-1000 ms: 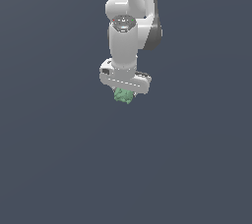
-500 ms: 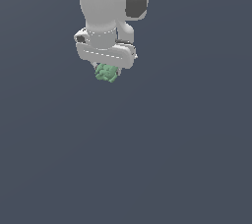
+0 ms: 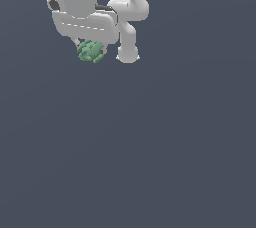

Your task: Pick up the object and move it to a goal position.

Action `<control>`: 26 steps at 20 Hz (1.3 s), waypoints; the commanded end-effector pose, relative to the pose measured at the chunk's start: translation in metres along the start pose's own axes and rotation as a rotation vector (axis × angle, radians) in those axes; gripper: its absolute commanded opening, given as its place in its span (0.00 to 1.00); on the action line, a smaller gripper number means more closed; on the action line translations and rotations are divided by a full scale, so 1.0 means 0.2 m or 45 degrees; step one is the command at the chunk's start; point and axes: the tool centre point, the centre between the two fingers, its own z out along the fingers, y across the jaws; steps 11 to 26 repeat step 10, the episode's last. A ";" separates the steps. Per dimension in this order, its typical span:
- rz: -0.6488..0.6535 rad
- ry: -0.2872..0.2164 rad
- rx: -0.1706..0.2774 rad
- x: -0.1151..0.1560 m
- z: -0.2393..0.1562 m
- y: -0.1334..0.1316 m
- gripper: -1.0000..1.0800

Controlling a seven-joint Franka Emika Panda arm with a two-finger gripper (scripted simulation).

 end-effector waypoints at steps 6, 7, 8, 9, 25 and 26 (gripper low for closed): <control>-0.002 -0.001 -0.002 0.01 -0.15 0.10 0.00; -0.002 -0.001 -0.002 0.01 -0.16 0.11 0.00; -0.002 -0.001 -0.002 0.01 -0.17 0.11 0.00; -0.002 -0.001 -0.002 0.01 -0.17 0.12 0.00; -0.002 -0.001 -0.002 0.01 -0.17 0.12 0.00; -0.002 -0.001 -0.002 0.01 -0.17 0.12 0.00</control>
